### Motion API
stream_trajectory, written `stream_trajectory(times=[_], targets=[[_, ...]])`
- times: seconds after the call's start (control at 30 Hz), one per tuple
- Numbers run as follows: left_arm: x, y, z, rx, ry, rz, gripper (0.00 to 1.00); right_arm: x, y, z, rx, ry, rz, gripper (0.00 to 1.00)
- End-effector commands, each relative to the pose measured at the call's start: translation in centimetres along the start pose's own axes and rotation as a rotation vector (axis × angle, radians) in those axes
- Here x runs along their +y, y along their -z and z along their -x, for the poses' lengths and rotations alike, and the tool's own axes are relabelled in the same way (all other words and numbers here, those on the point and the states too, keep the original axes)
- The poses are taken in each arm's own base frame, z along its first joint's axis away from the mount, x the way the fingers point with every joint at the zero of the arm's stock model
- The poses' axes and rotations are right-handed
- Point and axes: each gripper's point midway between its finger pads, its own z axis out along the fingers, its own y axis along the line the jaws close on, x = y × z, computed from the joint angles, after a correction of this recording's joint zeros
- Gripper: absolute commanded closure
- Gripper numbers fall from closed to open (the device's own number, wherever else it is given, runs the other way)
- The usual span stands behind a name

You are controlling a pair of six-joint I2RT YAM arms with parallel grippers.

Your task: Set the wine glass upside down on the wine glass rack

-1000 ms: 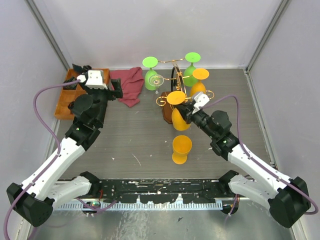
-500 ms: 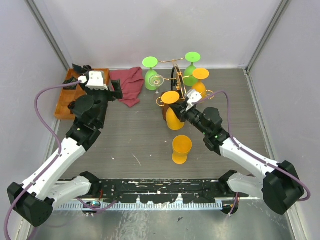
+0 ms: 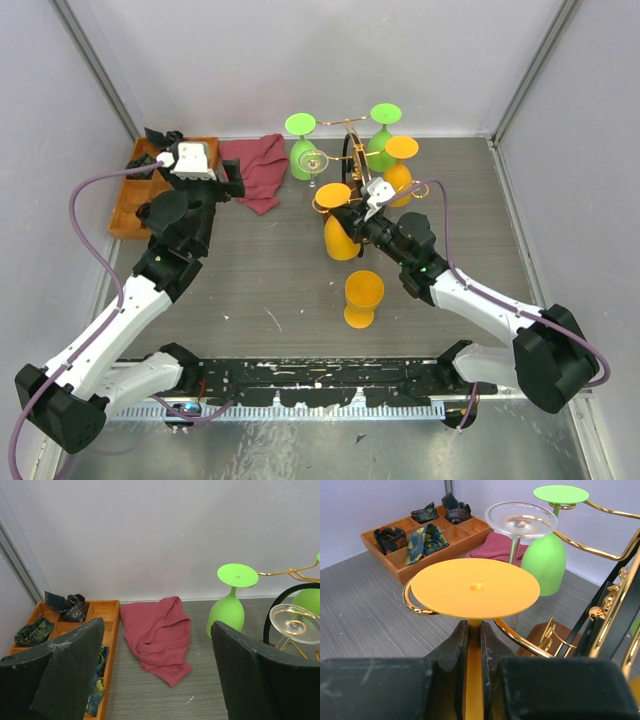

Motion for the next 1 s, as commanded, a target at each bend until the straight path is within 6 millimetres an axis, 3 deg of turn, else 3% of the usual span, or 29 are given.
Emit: stream_trajectory(times=[0.0, 0.5, 0.73, 0.97], targets=[[0.4, -0.1, 0.3, -0.025, 0.013, 0.021, 0.06, 0.6, -1.1, 4.8, -0.149, 0.025, 0.029, 0.99], [1.2, 0.8, 0.0, -0.024, 0.024, 0.045, 0.06, 3.8, -2.3, 4.8, -0.155, 0.029, 0.136, 0.99], [1.3, 1.0, -0.2, -0.022, 0.026, 0.046, 0.06, 4.2, -1.5, 4.6, -0.136, 0.04, 0.139, 0.99], [1.3, 1.0, -0.3, -0.02, 0.028, 0.046, 0.06, 3.1, 0.5, 4.2, -0.122, 0.039, 0.061, 0.99]])
